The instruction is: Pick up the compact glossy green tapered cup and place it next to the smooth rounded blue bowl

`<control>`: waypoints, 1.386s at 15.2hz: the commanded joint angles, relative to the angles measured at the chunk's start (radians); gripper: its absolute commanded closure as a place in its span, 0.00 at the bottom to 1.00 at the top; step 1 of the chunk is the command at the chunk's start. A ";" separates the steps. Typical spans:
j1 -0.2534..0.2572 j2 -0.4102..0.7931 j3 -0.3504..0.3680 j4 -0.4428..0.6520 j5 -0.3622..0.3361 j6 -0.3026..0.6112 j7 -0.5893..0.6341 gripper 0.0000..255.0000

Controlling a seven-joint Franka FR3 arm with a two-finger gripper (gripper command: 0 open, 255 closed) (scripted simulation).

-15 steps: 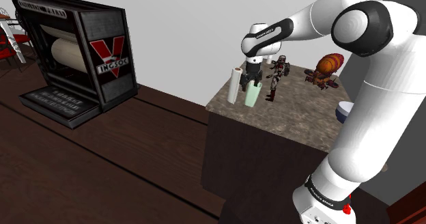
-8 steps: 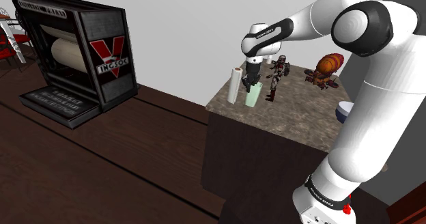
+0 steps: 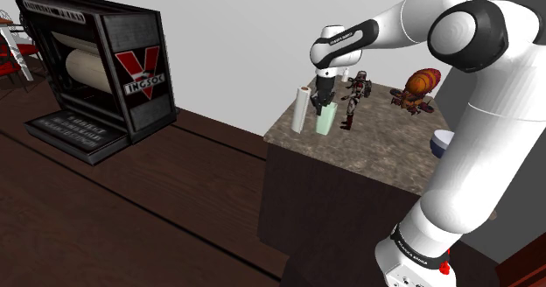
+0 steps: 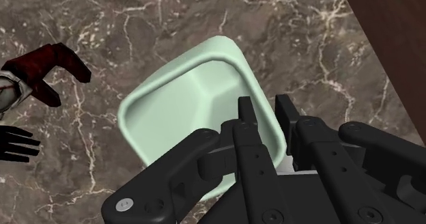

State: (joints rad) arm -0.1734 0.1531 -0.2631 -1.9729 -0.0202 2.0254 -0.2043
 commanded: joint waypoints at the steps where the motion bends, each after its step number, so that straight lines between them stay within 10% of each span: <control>1: 0.001 -0.013 -0.001 0.012 -0.003 -0.025 0.001 1.00; 21: 0.005 -0.075 -0.001 0.208 -0.018 -0.281 0.001 1.00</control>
State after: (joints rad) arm -0.1687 0.0765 -0.2644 -1.7819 -0.0382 1.7604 -0.2028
